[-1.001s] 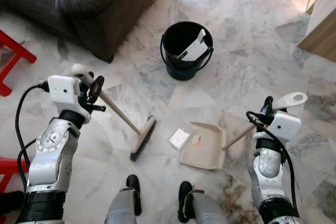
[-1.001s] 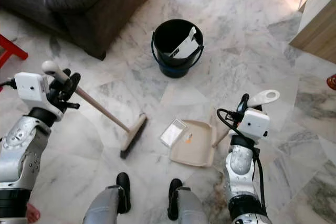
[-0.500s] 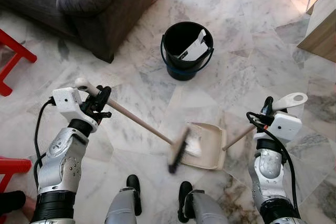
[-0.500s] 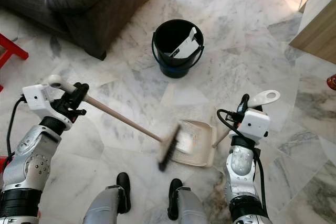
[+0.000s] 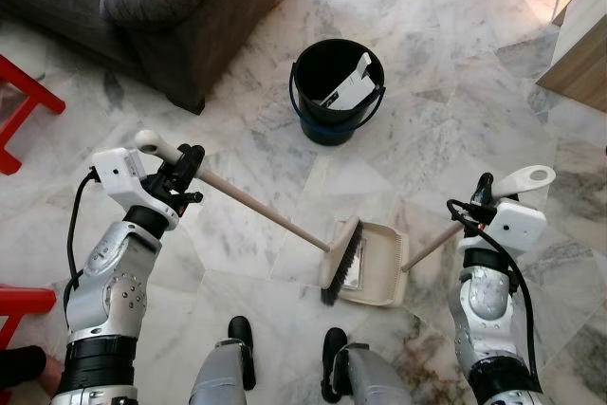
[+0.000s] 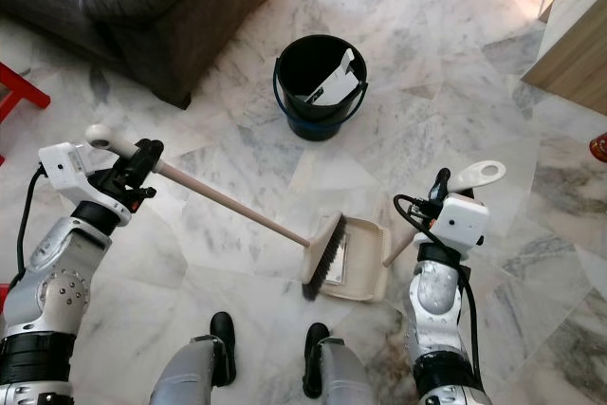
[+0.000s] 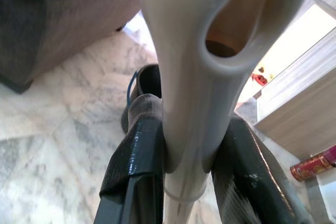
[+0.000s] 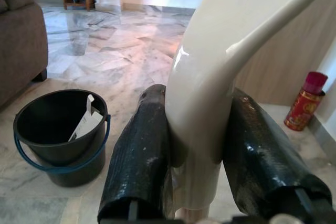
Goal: Sweep floor
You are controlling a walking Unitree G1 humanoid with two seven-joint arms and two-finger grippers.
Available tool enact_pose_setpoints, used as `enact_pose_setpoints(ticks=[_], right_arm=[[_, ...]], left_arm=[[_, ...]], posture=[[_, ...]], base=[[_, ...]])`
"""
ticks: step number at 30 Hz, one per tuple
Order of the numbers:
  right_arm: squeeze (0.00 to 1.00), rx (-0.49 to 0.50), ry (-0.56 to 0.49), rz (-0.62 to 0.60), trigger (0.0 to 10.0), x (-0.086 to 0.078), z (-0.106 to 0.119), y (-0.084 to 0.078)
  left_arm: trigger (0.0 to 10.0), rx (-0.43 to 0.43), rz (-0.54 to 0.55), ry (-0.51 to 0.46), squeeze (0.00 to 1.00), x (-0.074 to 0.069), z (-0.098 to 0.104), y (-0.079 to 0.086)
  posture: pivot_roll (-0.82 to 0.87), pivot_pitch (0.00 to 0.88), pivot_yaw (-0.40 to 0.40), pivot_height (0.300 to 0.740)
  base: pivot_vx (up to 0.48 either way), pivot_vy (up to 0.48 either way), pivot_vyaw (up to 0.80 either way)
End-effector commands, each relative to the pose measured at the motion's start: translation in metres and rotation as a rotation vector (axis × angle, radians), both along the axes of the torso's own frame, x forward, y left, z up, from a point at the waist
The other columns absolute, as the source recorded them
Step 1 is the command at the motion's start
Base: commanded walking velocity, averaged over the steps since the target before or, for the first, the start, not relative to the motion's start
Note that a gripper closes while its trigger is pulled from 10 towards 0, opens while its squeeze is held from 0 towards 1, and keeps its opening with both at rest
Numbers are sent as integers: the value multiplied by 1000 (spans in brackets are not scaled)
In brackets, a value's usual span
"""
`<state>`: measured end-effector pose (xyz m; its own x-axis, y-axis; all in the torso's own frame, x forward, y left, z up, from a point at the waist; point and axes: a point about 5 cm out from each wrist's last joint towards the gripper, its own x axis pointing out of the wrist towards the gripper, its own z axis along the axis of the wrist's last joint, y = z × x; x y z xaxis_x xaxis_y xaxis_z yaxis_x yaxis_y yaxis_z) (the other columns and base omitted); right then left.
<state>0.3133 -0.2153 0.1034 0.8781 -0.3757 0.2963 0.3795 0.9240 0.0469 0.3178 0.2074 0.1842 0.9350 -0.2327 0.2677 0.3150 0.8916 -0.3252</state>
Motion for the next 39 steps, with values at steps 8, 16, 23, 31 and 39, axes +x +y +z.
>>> enact_pose_setpoints(ticks=[8,16,23,31,39], right_arm=[[0,163,170,17,10000,-1,-33,13],[0,203,212,25,10000,2,-39,13],[0,267,242,2,10000,5,-41,7],[0,353,263,0,10000,12,-41,10],[0,414,234,7,10000,19,-32,6]], left_arm=[[10000,33,12,-98,0,-1,29,3],[10000,181,86,-272,0,-15,86,8],[10000,331,211,-353,0,-24,121,23],[10000,348,264,-207,0,-28,79,34],[10000,370,248,-92,0,-20,31,16]], posture=[[194,340,-6,740],[222,297,-1,740],[261,252,0,740],[247,201,3,740],[188,145,-11,740]], base=[[0,0,0],[0,0,0],[0,0,0],[0,0,0],[0,0,0]])
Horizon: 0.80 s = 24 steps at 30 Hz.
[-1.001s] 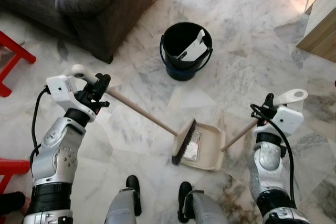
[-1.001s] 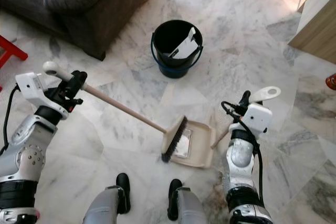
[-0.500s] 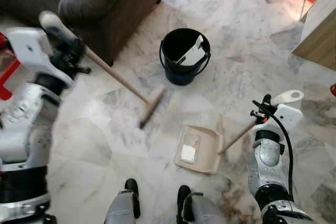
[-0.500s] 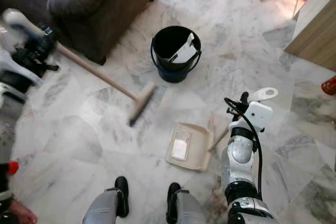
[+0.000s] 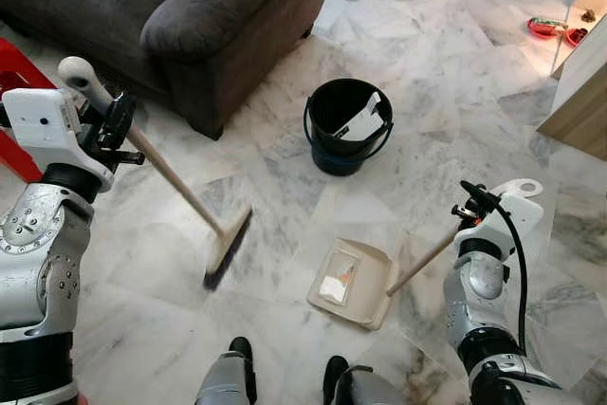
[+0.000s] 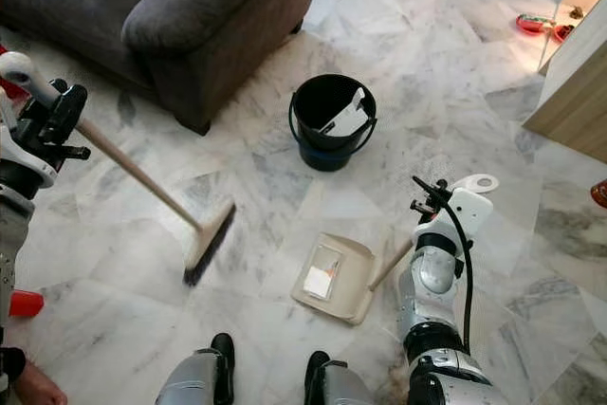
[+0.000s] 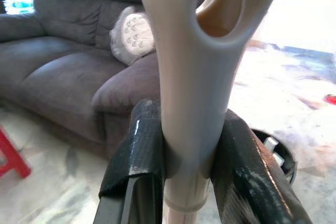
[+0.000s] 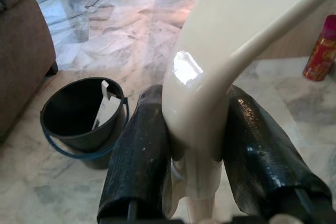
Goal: Sweep floor
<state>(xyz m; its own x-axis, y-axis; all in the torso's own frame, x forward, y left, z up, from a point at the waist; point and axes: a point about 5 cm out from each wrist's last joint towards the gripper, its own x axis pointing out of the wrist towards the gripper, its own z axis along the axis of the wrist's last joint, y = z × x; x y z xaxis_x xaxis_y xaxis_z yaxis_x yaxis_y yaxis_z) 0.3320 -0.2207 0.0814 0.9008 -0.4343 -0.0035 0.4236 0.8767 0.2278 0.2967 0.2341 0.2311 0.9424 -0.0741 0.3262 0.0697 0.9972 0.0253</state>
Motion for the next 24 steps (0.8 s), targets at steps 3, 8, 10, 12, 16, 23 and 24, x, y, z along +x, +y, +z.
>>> enact_pose_setpoints(ticks=[3,8,10,12,16,23,24], right_arm=[[0,129,2,3,10000,2,-4,5],[0,191,-23,-24,10000,6,2,-3],[0,200,-33,-20,10000,9,6,-3],[0,199,-34,-18,10000,9,7,-3],[0,209,-50,-13,10000,12,11,-3],[0,232,-53,-7,10000,15,15,-3],[0,232,-53,-7,10000,15,15,-3]], left_arm=[[10000,34,-52,64,0,2,-31,-25],[10000,49,-78,71,0,-4,-36,-33],[10000,45,-77,68,0,-5,-40,-35],[10000,44,-78,67,0,-5,-41,-35],[10000,84,-105,61,0,-6,-42,-43],[10000,179,-29,-58,0,-1,-6,-31],[10000,179,-29,-58,0,-1,-6,-31]], posture=[[182,133,-13,740],[181,108,-17,740],[177,97,-16,740],[177,97,-16,740],[180,95,-21,740],[194,126,-21,740],[194,126,-21,740]], base=[[0,0,0],[0,0,0],[0,0,0],[0,0,0],[0,0,0],[0,0,0],[0,0,0]])
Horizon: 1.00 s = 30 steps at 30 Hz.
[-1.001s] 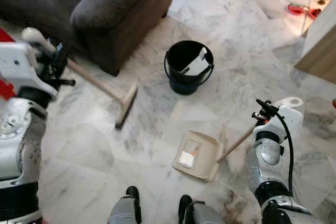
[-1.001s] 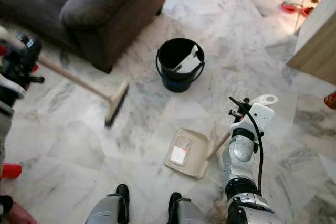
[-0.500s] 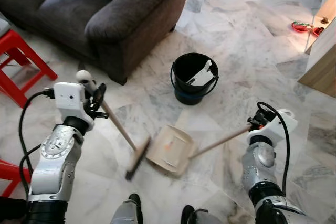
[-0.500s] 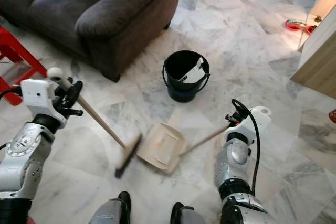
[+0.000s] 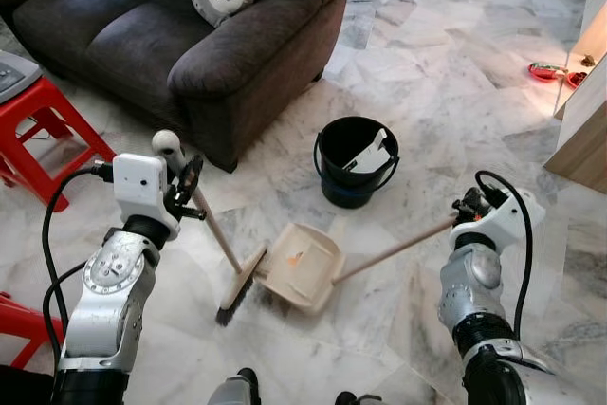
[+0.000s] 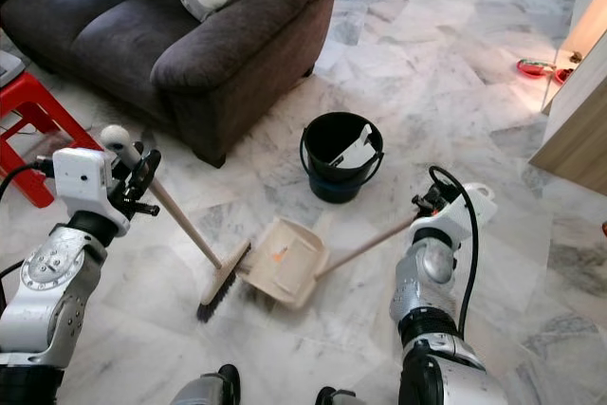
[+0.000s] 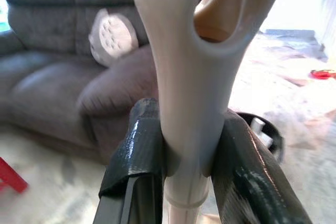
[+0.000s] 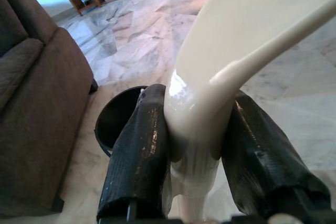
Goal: Sweep floor
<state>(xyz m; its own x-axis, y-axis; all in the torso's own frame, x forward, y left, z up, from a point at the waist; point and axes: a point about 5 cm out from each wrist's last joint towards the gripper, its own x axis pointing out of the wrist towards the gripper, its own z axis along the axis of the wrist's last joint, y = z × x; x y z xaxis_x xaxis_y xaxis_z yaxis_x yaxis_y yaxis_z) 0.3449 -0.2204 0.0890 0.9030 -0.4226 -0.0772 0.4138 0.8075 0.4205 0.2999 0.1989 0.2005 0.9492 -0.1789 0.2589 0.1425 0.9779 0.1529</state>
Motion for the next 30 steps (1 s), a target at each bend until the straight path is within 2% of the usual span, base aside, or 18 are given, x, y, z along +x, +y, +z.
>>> enact_pose_setpoints(ticks=[1,7,10,12,13,14,18,22,25,30], right_arm=[[0,11,-29,-10,10000,2,7,-2],[0,-51,-17,20,10000,3,7,2],[0,-73,-27,38,10000,4,8,6],[0,-62,-62,54,10000,5,12,10],[0,-62,-62,54,10000,5,12,10],[0,-59,-80,62,10000,6,15,12],[0,-57,-105,68,10000,10,22,12],[0,-60,-139,70,10000,13,30,13],[0,-74,-147,73,10000,18,38,11],[0,-85,-178,63,10000,26,55,9]], left_arm=[[10000,68,46,-131,0,-5,29,7],[10000,90,63,-152,0,-8,34,8],[10000,82,58,-129,0,-10,26,4],[10000,51,79,-58,0,-12,1,0],[10000,51,79,-58,0,-12,1,0],[10000,33,90,-21,0,-12,-12,-3],[10000,29,89,41,0,-13,-34,-8],[10000,55,91,63,0,-14,-44,-6],[10000,73,113,103,0,-21,-59,-1],[10000,98,127,111,0,-27,-67,0]], posture=[[197,131,-24,740],[209,141,-27,740],[213,145,-27,740],[208,146,-28,740],[208,146,-28,740],[209,149,-25,740],[202,155,-20,740],[200,156,-19,740],[202,159,-19,740],[204,169,-24,740]], base=[[0,0,0],[0,0,0],[0,0,0],[0,0,0],[0,0,0],[0,0,0],[0,0,0],[0,0,0],[0,0,0],[0,0,0]])
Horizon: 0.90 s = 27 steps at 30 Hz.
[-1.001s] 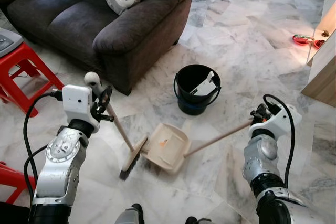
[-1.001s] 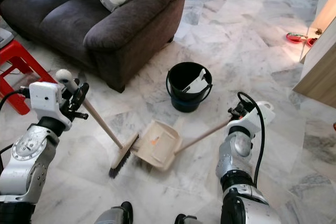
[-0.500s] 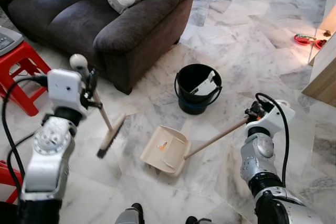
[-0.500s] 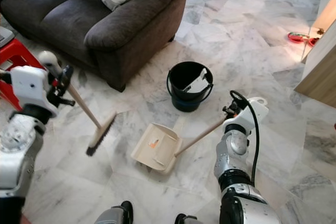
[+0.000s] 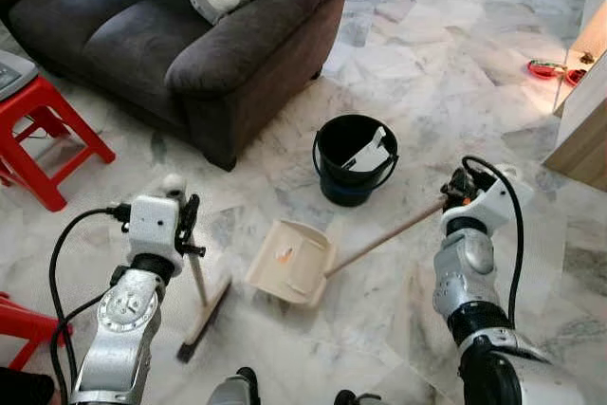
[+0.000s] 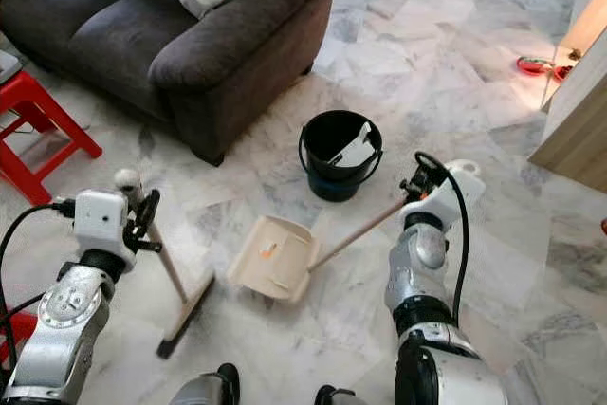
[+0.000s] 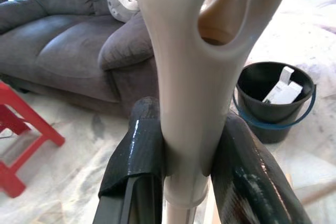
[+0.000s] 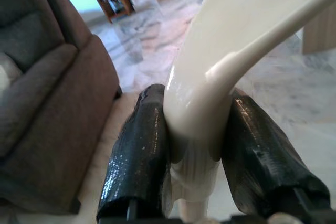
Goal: Sweep floor
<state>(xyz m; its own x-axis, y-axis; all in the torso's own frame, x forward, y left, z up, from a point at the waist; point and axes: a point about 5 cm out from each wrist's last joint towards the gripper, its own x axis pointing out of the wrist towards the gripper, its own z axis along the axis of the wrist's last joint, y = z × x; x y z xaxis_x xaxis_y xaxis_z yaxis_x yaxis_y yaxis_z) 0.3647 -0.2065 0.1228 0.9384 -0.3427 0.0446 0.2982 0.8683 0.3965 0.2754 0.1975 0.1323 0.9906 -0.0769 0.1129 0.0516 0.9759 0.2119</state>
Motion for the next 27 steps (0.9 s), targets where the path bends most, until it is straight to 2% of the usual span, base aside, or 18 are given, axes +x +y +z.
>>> enact_pose_setpoints(ticks=[1,9,14,21,27], right_arm=[[0,-5,-85,-23,10000,7,23,-4],[0,25,-161,-3,10000,19,51,4],[0,61,-239,24,10000,27,78,9],[0,108,-302,41,10000,30,98,9],[0,110,-341,88,10000,31,111,17]], left_arm=[[10000,24,8,-28,0,-2,1,1],[10000,33,6,-37,0,-2,-2,0],[10000,39,2,-47,0,-1,-1,-1],[10000,34,-2,-66,0,0,0,-2],[10000,28,-21,-58,0,1,-3,-4]], posture=[[204,169,-24,740],[207,156,-21,740],[207,145,-22,740],[202,126,-22,740],[198,104,-19,740]], base=[[0,0,0],[0,0,0],[0,0,0],[0,0,0],[0,0,0]])
